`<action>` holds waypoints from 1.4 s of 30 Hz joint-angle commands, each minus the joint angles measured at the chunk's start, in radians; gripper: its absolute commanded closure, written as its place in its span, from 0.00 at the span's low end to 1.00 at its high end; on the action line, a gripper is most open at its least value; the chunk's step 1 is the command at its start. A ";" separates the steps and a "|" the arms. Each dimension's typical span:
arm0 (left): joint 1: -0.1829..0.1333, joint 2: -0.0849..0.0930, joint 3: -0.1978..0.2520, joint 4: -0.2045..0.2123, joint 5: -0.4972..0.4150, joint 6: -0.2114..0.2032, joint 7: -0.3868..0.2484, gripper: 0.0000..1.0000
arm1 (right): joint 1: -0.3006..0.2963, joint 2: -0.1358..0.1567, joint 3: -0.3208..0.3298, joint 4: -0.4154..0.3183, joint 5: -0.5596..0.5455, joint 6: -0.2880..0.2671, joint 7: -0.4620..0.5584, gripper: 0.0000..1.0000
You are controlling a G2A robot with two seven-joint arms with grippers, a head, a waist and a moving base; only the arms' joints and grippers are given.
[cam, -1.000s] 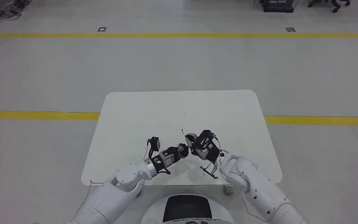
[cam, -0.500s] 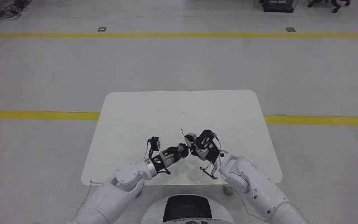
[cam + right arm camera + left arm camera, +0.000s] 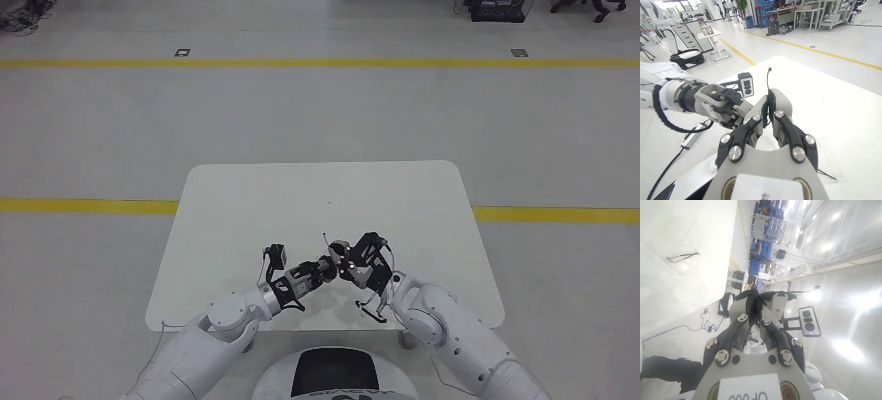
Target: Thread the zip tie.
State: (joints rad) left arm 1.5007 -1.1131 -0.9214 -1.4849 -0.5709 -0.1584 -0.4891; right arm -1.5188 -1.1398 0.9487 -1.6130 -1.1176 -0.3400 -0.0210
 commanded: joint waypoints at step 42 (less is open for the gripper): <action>-0.005 0.000 0.005 -0.002 0.014 0.014 0.016 1.00 | -0.061 0.017 0.081 -0.048 -0.036 0.009 -0.042 1.00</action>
State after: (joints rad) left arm 1.4959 -1.1134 -0.9166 -1.4869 -0.5568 -0.1449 -0.4732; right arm -1.5801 -1.1224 1.0300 -1.6612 -1.1531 -0.3313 -0.0635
